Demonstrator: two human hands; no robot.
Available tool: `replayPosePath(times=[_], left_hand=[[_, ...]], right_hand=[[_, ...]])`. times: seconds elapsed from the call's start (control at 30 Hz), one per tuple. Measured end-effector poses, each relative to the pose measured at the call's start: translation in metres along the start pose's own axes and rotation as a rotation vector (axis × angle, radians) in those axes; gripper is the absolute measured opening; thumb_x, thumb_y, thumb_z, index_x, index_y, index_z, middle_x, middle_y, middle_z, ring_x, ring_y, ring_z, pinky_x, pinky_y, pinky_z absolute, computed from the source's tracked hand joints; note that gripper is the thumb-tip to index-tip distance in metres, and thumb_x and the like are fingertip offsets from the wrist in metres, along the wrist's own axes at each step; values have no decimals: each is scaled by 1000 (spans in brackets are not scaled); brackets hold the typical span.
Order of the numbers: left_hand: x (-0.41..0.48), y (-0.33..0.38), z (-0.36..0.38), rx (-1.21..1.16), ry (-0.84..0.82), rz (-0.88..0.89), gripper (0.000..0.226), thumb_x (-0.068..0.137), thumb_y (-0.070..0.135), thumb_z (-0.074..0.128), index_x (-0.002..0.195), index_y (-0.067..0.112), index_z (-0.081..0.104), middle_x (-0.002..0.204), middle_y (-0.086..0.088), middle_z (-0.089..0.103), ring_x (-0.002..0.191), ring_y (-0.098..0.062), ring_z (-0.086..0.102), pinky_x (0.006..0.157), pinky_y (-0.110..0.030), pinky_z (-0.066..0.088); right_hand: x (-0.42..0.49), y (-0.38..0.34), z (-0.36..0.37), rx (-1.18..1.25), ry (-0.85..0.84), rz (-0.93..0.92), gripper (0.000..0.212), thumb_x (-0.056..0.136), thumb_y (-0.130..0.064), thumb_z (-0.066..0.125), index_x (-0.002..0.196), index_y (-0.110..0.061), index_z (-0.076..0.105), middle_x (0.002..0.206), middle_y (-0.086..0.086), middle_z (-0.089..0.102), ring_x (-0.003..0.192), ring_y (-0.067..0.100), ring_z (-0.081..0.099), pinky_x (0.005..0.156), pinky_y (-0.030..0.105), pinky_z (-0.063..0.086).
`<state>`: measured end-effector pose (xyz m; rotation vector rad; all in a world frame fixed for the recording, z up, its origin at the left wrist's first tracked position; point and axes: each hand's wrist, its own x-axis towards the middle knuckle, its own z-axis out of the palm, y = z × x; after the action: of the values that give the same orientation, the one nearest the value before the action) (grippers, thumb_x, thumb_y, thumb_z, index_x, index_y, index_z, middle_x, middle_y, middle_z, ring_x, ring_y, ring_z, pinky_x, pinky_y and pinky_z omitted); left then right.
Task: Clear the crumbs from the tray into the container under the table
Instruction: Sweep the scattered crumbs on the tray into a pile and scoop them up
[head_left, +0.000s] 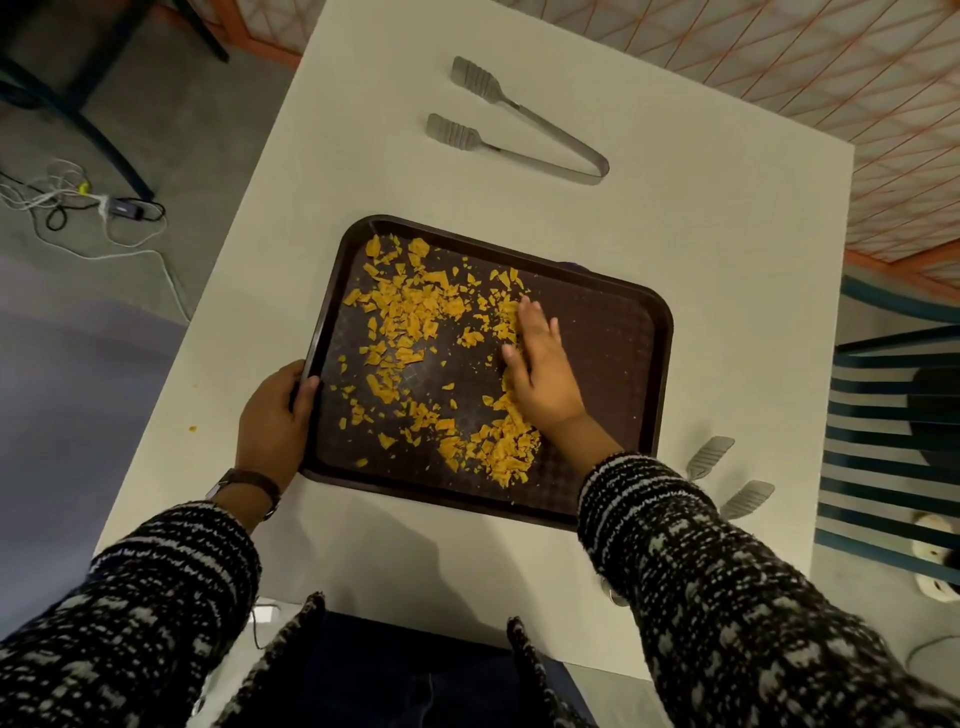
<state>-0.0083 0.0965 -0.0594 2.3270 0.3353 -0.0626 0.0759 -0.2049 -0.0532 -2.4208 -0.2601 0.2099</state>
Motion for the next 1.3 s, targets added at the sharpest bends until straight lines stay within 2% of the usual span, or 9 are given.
replayPosePath(times=[0.17, 0.27, 0.53, 0.63, 0.77, 0.87, 1.07, 1.2, 1.3], left_hand=[[0, 0, 0, 5, 1, -2, 32, 98, 32, 37, 115, 15, 57, 102, -10, 66, 89, -25, 58, 73, -32, 42], [0, -2, 1, -7, 6, -2, 32, 98, 35, 35, 115, 17, 56, 100, -8, 66, 85, -17, 54, 72, -31, 42], [0, -3, 2, 3, -5, -5, 32, 99, 35, 35, 114, 17, 56, 99, -7, 66, 86, -21, 57, 73, -32, 44], [0, -1, 1, -9, 5, -12, 31, 99, 35, 36, 113, 16, 56, 98, -8, 66, 85, -21, 56, 72, -33, 45], [-1, 0, 1, -1, 7, -10, 31, 98, 34, 36, 112, 15, 57, 97, -9, 66, 85, -25, 58, 70, -33, 44], [-1, 0, 1, 8, 14, -9, 31, 99, 32, 36, 114, 14, 56, 99, -10, 66, 86, -24, 57, 71, -32, 43], [-1, -1, 2, 20, 8, -12, 32, 99, 33, 36, 112, 13, 56, 98, -11, 65, 84, -19, 54, 71, -32, 42], [-1, 0, 1, 19, 6, -6, 31, 99, 33, 35, 111, 13, 56, 98, -9, 65, 83, -16, 52, 71, -31, 42], [-1, 1, 1, 5, 3, -4, 31, 99, 35, 34, 111, 16, 56, 99, -8, 65, 83, -15, 52, 72, -31, 42]], right_hand=[[12, 21, -19, -22, 96, 154, 61, 98, -40, 30, 148, -6, 18, 157, 11, 17, 147, 19, 7, 119, 33, -4], [22, 20, -18, -102, 2, 78, 65, 97, -45, 29, 149, -8, 15, 158, 10, 14, 147, 18, 5, 119, 35, -4], [35, -11, -1, -25, -207, -141, 67, 95, -49, 34, 148, -9, 21, 155, 8, 25, 145, 15, 14, 120, 35, 3], [21, -1, -10, -38, -93, -123, 61, 97, -49, 26, 147, -12, 27, 154, 5, 28, 144, 8, 14, 120, 29, 3], [-13, 33, -23, -89, 135, 157, 56, 98, -39, 22, 146, -10, 28, 156, 9, 23, 146, 17, 10, 120, 35, -2], [-35, 37, -16, -115, 184, 302, 58, 98, -39, 20, 147, -9, 23, 157, 11, 19, 147, 20, 7, 119, 40, -4], [-36, -14, 23, -36, 96, 189, 59, 99, -44, 16, 149, -14, 12, 158, 5, 15, 146, 10, 3, 119, 31, -6], [-37, -27, 24, 140, 127, 175, 56, 100, -41, 20, 149, -14, 16, 157, 2, 20, 142, -4, 2, 118, 20, -4], [-57, -13, 12, 112, 230, 235, 56, 99, -40, 20, 147, -12, 23, 155, 5, 24, 145, 8, 10, 118, 24, -4]])
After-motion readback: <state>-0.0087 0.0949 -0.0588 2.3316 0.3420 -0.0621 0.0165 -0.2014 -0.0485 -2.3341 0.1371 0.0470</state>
